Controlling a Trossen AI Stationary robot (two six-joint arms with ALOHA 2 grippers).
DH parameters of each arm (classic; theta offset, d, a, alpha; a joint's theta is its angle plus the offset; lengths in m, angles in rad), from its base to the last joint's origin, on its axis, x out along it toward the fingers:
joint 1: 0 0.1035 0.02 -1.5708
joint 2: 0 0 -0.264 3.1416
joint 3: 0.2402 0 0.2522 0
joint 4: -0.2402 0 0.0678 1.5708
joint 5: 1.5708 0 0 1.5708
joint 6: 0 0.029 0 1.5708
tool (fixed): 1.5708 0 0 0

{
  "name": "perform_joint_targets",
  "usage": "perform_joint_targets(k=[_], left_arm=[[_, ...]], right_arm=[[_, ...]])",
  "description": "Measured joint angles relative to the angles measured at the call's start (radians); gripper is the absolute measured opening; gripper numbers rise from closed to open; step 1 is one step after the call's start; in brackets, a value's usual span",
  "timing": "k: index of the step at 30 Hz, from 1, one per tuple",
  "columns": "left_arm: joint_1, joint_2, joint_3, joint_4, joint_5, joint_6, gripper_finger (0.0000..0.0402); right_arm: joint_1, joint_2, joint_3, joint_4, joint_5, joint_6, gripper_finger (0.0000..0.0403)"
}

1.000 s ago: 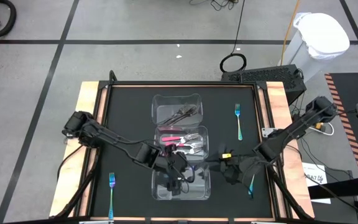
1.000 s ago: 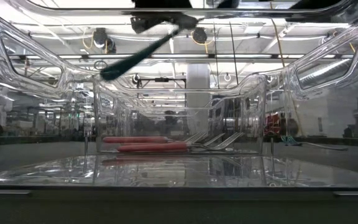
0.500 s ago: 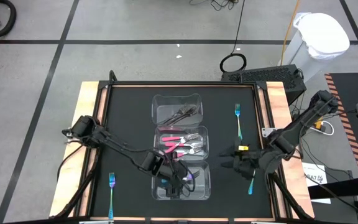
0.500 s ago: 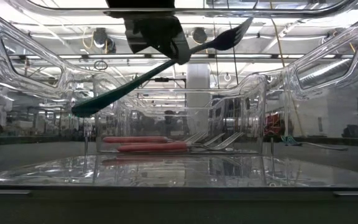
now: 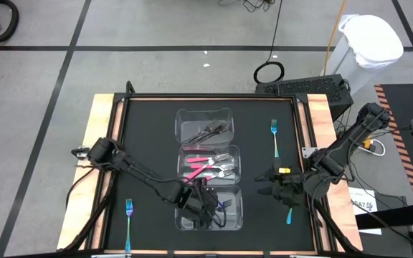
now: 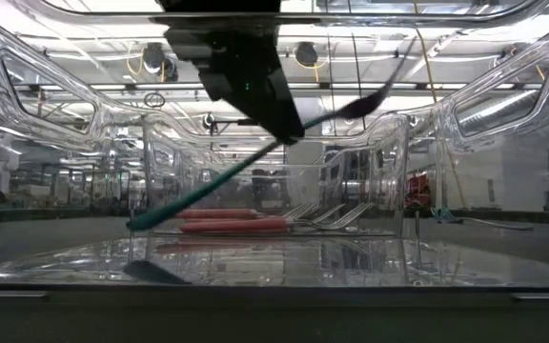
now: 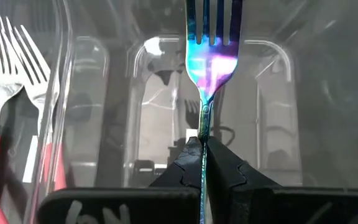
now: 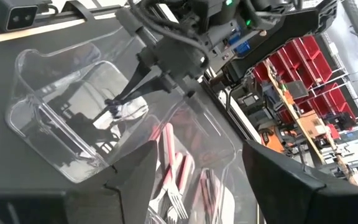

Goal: Sort silverware by color (type)
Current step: Put the top left blue fork into the bottom transparent bin, then put the top blue fork into the bottom transparent bin

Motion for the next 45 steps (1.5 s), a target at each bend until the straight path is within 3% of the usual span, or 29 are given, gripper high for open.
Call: perform_joint_targets(k=[22,33,45], left_arm=[[0.005,0.039,-0.001,0.057,-0.002,-0.004,0.0002],[0.005,0.085,-0.002,0.041,0.020,-0.038,0.0044],[0.003,0.082,0.017,0.021,0.046,-0.088,0.0048]], right_arm=[[0.000,0.000,0.000,-0.004,0.000,-0.001,0.0231],[0.000,0.000,0.000,-0.004,0.000,-0.001,0.0231],[-0.001,0.000,0.000,-0.004,0.013,0.021,0.0231]])
